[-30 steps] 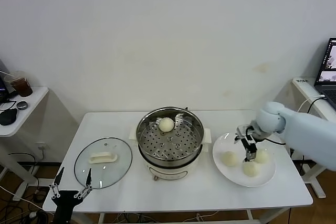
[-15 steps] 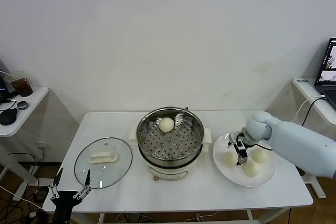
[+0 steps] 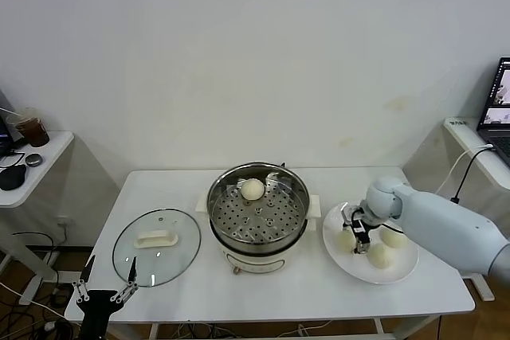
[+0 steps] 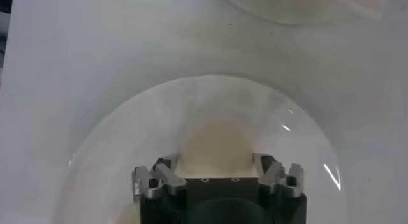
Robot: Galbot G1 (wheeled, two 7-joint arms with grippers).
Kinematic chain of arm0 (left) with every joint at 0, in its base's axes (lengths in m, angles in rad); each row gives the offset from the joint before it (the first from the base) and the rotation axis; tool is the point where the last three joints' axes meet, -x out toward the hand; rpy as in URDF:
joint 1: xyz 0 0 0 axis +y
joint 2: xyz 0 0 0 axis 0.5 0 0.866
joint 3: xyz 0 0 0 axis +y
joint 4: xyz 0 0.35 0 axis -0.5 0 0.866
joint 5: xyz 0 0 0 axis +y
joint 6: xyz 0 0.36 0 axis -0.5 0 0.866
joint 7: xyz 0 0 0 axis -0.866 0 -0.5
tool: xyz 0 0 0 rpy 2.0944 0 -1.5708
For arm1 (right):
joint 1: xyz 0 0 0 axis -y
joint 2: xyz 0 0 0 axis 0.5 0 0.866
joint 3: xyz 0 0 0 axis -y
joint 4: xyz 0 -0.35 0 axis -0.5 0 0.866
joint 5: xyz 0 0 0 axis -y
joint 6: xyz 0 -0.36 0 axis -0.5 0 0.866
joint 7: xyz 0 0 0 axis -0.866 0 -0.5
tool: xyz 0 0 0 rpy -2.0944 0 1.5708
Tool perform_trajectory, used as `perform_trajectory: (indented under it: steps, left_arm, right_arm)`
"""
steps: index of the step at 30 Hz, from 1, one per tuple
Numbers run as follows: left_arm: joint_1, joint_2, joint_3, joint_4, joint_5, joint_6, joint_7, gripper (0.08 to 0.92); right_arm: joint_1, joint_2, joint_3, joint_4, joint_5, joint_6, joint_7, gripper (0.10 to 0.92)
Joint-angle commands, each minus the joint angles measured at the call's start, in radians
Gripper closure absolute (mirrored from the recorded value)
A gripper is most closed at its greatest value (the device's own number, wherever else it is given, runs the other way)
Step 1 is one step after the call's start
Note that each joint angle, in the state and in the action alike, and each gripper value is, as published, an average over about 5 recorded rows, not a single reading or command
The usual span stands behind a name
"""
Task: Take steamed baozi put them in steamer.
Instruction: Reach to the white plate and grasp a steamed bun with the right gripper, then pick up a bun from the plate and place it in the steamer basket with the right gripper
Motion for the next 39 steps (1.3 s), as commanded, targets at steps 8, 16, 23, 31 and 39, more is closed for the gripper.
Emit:
perform_trajectory:
  steps: [8,16,23,31,39]
  left_arm:
    - [0.002,0.002,-0.003,-0.004,-0.002,0.000,0.000,0.177]
    - [-0.008,0.010,0.009,-0.004,-0.007,-0.001,0.002,0.177]
    - [-0.028,0.032,0.025,-0.002,-0.018,0.002,0.004,0.177]
    - [-0.047,0.056,0.034,0.006,-0.031,0.006,0.005,0.177]
    - [-0.060,0.046,0.028,0.015,0.005,0.004,0.004,0.177]
  right_arm:
    - [0.112,-0.081,-0.029,0.080,0.072,-0.021,-0.031,0.547]
    - [0.474,-0.189,-0.215,0.220,0.295,-0.067,-0.078,0.535]
    - [0.917,-0.065,-0.467,0.333,0.567,-0.185,-0.056,0.533]
    - [0.890,0.209,-0.506,0.354,0.775,-0.353,0.065,0.531]
    - [0.680,0.492,-0.463,0.156,0.770,-0.429,0.132,0.530]
